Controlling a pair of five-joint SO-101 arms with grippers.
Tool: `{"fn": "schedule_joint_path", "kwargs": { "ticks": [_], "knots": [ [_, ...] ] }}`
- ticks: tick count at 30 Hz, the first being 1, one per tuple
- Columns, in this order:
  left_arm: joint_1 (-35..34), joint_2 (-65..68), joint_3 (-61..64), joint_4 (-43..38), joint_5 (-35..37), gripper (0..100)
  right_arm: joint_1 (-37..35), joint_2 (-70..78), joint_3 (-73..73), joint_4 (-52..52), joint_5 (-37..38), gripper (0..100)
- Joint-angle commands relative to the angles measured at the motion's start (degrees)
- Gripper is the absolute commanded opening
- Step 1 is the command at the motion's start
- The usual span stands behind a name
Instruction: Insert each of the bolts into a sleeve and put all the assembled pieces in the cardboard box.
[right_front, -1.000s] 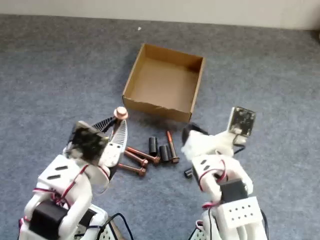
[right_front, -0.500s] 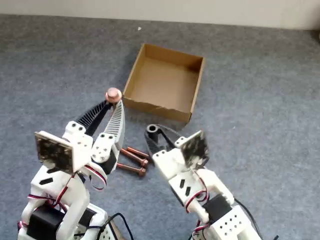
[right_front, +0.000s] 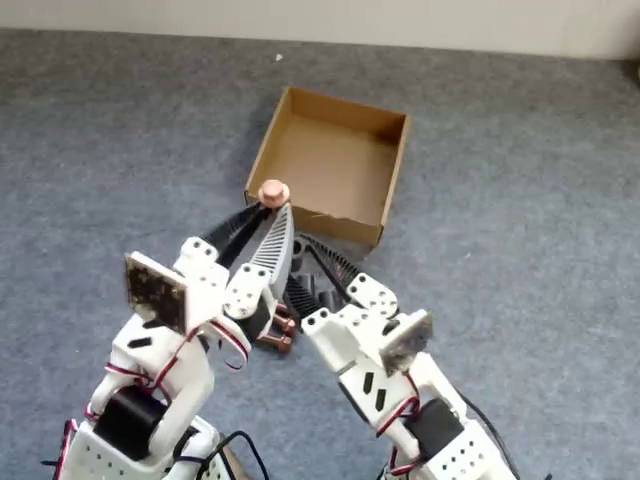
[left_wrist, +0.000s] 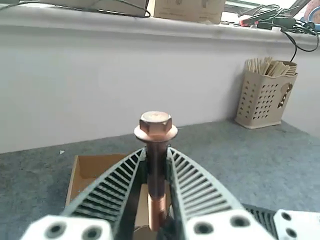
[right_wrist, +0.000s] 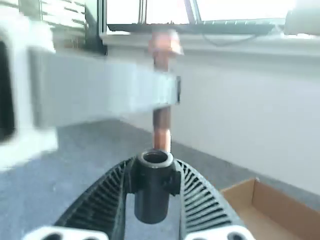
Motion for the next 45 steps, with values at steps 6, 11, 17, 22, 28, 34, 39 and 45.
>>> {"fn": "schedule_joint_path", "kwargs": {
  "ticks": [6, 11, 17, 22, 28, 34, 39, 45],
  "knots": [
    [3.12, -0.84, -0.57, -3.78, -2.99, 0, -0.48, -4.79, 5.76, 4.26, 0.7, 0.5],
    [2.95, -0.84, -6.9, 0.53, -3.25, 0, -0.31, -4.79, 5.76, 9.19, 0.7, 0.5],
    [5.76, -0.75, -10.24, 6.33, -3.34, 0, -0.22, -4.88, 5.76, 10.15, 0.62, 0.5],
    [8.31, -0.4, -6.46, 6.15, -7.03, 0, -0.22, -5.32, 5.76, 9.89, 0.53, 0.5],
    [8.22, -0.66, -2.95, 4.48, -8.09, 0, 0.31, -5.32, 5.85, 9.89, 0.62, 0.5],
    [8.13, -0.66, -1.98, 4.48, -8.18, 0, 2.86, -5.32, 5.76, 9.8, 0.44, 0.5],
    [8.13, -0.66, 0.13, 4.48, -8.26, 0, 3.03, -5.32, 5.76, 9.8, 0.44, 0.5],
    [6.2, -0.66, -0.31, 4.31, -8.26, 0, 2.59, -5.32, 5.85, 9.8, 0.62, 0.5]
  ]
}}
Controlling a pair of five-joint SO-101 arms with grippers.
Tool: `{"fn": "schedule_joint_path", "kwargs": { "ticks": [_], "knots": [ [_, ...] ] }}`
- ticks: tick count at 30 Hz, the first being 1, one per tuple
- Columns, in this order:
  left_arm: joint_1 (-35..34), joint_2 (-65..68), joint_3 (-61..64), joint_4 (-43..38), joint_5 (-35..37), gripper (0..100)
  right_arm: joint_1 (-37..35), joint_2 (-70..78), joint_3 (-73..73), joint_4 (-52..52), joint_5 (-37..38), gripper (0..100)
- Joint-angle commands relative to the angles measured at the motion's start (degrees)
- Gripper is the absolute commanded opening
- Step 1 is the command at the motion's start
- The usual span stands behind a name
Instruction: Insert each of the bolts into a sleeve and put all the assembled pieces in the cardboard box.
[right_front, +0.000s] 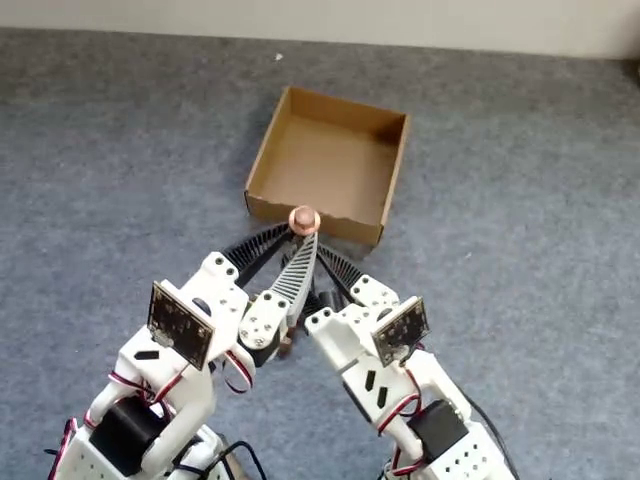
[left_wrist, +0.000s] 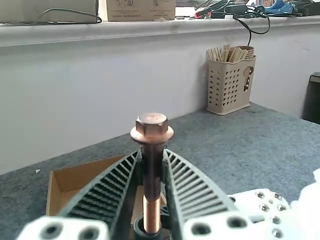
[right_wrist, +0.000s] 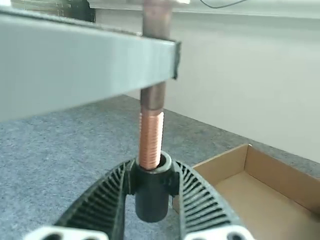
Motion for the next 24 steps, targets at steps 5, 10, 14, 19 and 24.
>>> {"fn": "schedule_joint_path", "kwargs": {
  "ticks": [5, 10, 14, 19, 24],
  "knots": [
    [-2.86, 0.84, 1.89, -2.9, -0.53, 0, 0.84, -1.8, 5.76, -0.57, 0.62, 0.5],
    [-3.12, 0.48, 3.03, -2.9, -0.53, 0, 0.84, -1.8, 5.93, -0.48, 0.62, 0.5],
    [-2.77, 0.48, 3.3, -2.73, -0.53, 0, 1.19, -1.8, 5.93, -0.48, 0.62, 0.5],
    [-2.77, 0.4, 3.3, -1.93, -2.9, 4, 1.36, -1.8, 5.93, -0.48, 0.62, 0.5],
    [-3.21, 0.48, 0.92, 4.48, -4.13, 18, 3.74, -1.8, 6.11, -0.48, 0.26, 0.5]
  ]
}}
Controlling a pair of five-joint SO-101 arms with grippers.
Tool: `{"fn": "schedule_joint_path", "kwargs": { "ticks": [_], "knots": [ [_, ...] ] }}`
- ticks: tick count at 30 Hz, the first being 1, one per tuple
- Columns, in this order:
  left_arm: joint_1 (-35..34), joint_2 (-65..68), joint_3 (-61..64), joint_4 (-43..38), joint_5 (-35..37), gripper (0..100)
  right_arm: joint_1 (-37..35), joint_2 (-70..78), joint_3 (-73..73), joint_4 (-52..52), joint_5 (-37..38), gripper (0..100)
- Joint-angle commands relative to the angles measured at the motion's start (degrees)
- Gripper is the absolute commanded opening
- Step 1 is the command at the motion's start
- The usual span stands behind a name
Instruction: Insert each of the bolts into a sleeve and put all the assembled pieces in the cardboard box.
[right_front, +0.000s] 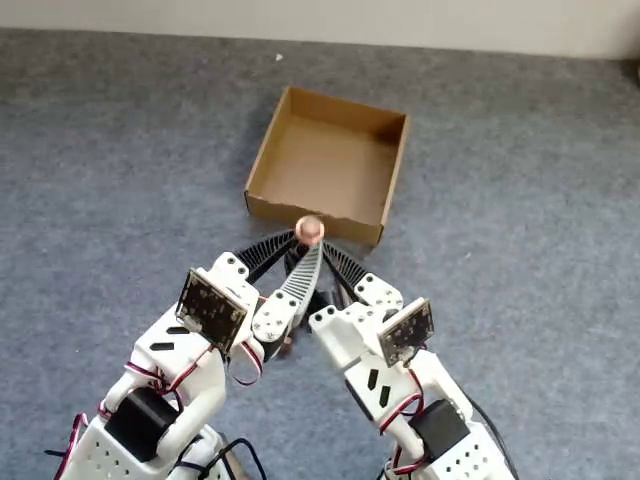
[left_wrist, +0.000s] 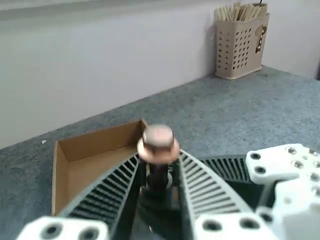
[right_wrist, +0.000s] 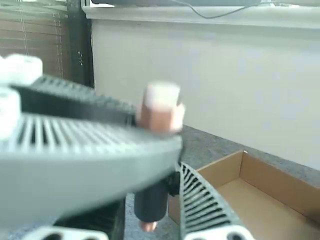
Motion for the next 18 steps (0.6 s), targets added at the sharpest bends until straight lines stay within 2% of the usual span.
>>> {"fn": "schedule_joint_path", "kwargs": {
  "ticks": [1, 5, 9, 14, 18],
  "knots": [
    [-0.84, -0.31, -4.0, 5.27, -1.67, 17, 3.74, -1.45, 6.11, -0.31, 0.35, 0.5],
    [-0.92, -0.31, -9.98, 13.27, -8.35, 17, 5.58, -1.01, 6.2, 0.13, 0.44, 0.5],
    [-2.42, -0.4, -14.02, 21.71, -11.25, 17, 6.46, -0.92, 6.2, 2.24, 0.7, 0.5],
    [-14.2, -0.4, -14.37, 29.19, -11.69, 13, 6.2, -0.92, 5.76, 10.86, 0.79, 0.5],
    [-23.43, -0.48, -10.68, 30.77, -11.69, 8, 6.55, -0.92, 5.76, 12.18, 1.23, 0.5]
  ]
}}
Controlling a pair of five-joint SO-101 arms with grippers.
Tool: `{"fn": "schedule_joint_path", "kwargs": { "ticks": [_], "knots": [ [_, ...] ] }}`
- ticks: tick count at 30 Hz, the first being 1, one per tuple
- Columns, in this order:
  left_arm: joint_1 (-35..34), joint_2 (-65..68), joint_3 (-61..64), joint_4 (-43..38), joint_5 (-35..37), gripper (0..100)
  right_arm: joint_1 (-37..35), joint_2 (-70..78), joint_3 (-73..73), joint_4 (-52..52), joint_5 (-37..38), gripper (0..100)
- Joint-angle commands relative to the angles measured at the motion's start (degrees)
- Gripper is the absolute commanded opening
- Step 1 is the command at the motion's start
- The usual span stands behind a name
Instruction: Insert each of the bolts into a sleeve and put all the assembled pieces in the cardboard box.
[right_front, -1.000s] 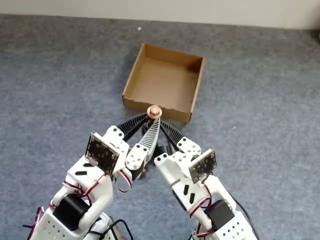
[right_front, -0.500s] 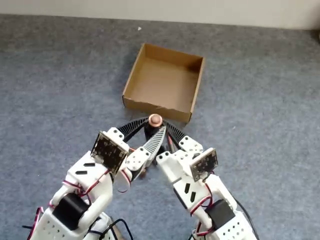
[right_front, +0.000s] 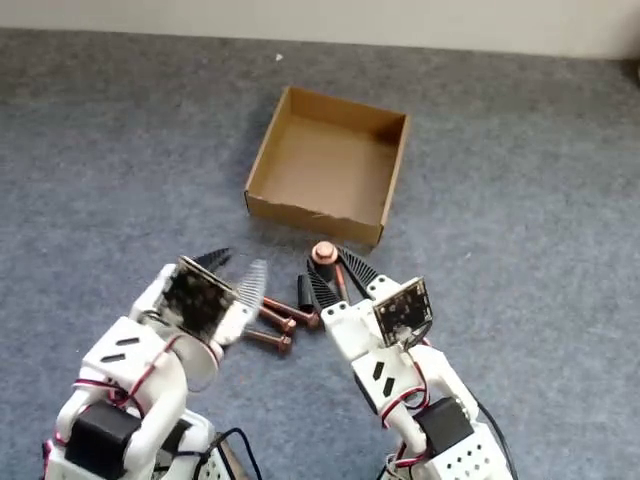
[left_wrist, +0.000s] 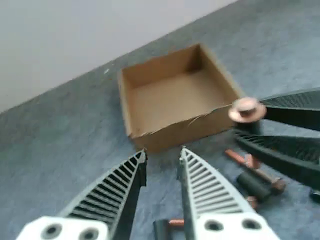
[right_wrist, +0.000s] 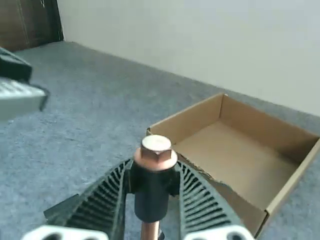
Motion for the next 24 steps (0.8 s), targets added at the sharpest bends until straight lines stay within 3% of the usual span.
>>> {"fn": "schedule_joint_path", "kwargs": {
  "ticks": [1, 3, 11, 19, 24],
  "knots": [
    [-10.33, 0.13, 2.42, 1.05, -0.88, 6, 1.27, -0.84, 5.76, 0.31, 2.37, 0.5],
    [-14.46, 0.13, 4.88, 0.88, -0.88, 0, 2.42, -0.84, 5.67, 0.31, 3.96, 0.5],
    [-27.74, 0.13, 14.29, 0.7, -0.62, 1, 9.01, -0.66, -1.89, 4.0, 4.31, 0.5],
    [-28.62, 0.13, 24.84, 0.62, -0.88, 1, 9.01, 0.04, -13.14, 8.31, 4.31, 0.5],
    [-28.53, 0.13, 25.71, 0.62, -0.88, 1, 9.01, 14.11, -20.97, 6.11, 3.96, 0.5]
  ]
}}
